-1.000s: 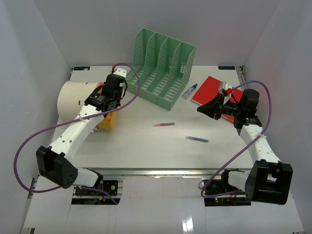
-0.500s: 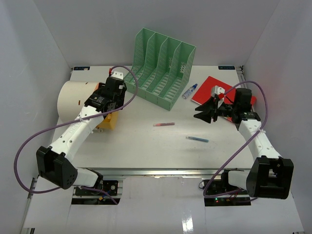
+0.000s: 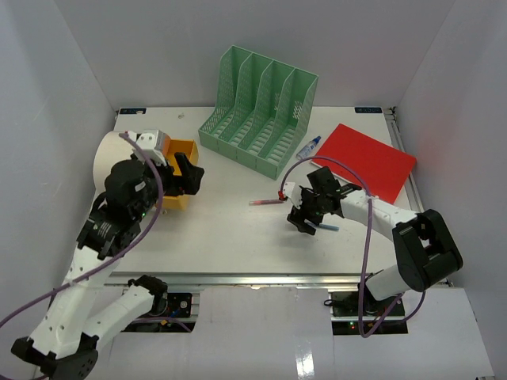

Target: Organize the desk

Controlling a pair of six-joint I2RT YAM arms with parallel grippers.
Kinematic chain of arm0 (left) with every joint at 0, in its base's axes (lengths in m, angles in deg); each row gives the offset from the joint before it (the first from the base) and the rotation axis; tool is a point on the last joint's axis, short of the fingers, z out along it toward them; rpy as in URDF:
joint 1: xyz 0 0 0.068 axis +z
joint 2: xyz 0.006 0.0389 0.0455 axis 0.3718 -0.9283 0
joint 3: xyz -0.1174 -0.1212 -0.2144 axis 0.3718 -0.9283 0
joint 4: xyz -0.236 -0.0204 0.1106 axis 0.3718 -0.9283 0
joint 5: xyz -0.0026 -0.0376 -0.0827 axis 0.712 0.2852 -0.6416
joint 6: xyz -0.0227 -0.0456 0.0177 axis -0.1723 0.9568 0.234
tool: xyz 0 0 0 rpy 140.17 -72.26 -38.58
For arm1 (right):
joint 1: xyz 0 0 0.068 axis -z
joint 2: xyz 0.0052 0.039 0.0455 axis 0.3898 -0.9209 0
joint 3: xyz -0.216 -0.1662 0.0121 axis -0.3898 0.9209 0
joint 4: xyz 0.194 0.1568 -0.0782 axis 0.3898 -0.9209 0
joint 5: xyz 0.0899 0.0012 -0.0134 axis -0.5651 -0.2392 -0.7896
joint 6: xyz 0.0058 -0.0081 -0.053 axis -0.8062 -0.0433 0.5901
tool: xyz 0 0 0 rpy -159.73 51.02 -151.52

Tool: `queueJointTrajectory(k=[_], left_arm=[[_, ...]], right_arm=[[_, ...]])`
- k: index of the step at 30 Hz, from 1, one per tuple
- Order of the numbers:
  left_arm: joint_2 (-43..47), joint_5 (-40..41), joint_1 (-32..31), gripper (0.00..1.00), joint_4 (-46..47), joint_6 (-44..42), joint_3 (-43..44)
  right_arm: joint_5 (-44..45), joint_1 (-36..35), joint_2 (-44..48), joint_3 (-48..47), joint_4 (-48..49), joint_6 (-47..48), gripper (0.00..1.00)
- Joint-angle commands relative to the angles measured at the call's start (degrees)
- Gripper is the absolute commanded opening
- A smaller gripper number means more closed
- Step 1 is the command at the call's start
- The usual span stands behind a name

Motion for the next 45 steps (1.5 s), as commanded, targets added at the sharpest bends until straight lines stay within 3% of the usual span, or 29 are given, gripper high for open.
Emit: queueJointTrajectory(k=[1, 5, 9, 12, 16, 23, 26, 30, 35, 39, 45], left_arm=[[9.02, -7.95, 0.18, 0.98, 0.99, 5.60, -6.68], [13.27, -8.76, 0.12, 0.98, -0.02, 6.60, -8.38], [15.90, -10.01, 0.18, 0.98, -1.68, 7.92, -8.03], [17.47, -10.86, 0.13, 0.98, -2.37, 9.03, -7.93], [19.82, -11.45, 0.12, 0.98, -2.89, 10.73, -7.85], [23.14, -11.54, 0.21, 0.98, -3.83, 12.95, -6.65], [23.98, -11.54, 0.21, 0.98, -4.11, 13.68, -5.92], [24.95, -11.44, 0.12, 0.98, -4.01, 15.45, -3.63], [26.78, -10.14, 0.20, 0.98, -3.41, 17.55, -1.97], [28.89, -8.34, 0.12, 0.98, -3.33, 19.59, -0.65], [31.45, -5.85, 0.12, 0.98, -3.76, 21.11, 2.87]], right_arm=[[9.89, -0.97, -0.85, -1.17, -4.91, -1.30, 0.82], [11.38, -1.05, -1.10, -0.52, -6.58, 2.48, 0.83], [11.06, -1.14, -3.50, -0.36, -9.03, 8.01, 0.74], [11.95, -1.04, -5.56, -0.46, -9.10, 9.47, 0.62], [11.46, -0.87, -7.48, -0.54, -9.64, 10.40, 0.37], [8.05, -0.87, -9.21, -0.79, -11.44, 11.34, 0.09], [6.39, -0.88, -8.87, -1.24, -12.34, 12.58, 0.08], [3.89, -3.98, -5.44, -7.42, -17.84, 20.98, 0.08], [11.11, -14.11, -4.12, -21.32, -20.86, 34.77, 0.08], [18.74, -23.14, -8.19, -34.00, -20.05, 45.83, 0.08], [24.24, -29.98, -16.27, -49.76, -11.10, 58.17, 0.08]])
